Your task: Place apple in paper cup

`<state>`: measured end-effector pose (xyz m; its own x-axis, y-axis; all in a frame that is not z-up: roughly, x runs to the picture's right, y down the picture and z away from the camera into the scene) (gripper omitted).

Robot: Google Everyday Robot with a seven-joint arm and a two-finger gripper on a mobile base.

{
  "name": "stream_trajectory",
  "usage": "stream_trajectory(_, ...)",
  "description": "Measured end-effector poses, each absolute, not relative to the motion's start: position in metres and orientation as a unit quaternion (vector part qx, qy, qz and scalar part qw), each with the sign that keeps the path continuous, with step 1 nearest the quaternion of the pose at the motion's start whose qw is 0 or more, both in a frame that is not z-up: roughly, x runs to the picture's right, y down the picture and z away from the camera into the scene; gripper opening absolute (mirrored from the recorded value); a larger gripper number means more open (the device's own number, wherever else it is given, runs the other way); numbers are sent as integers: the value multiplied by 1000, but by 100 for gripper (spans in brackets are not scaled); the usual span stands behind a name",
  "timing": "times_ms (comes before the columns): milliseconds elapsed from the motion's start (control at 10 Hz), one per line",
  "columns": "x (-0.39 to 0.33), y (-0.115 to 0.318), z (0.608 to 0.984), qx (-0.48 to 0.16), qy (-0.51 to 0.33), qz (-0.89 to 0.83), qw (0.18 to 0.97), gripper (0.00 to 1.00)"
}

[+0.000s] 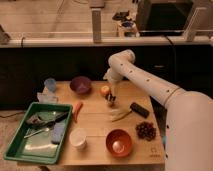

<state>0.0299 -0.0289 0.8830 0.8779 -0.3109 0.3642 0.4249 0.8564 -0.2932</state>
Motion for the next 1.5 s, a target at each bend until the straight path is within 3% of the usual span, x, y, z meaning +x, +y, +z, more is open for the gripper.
stream_trajectory(1500, 20, -34, 925, -175, -172, -229, 942, 80)
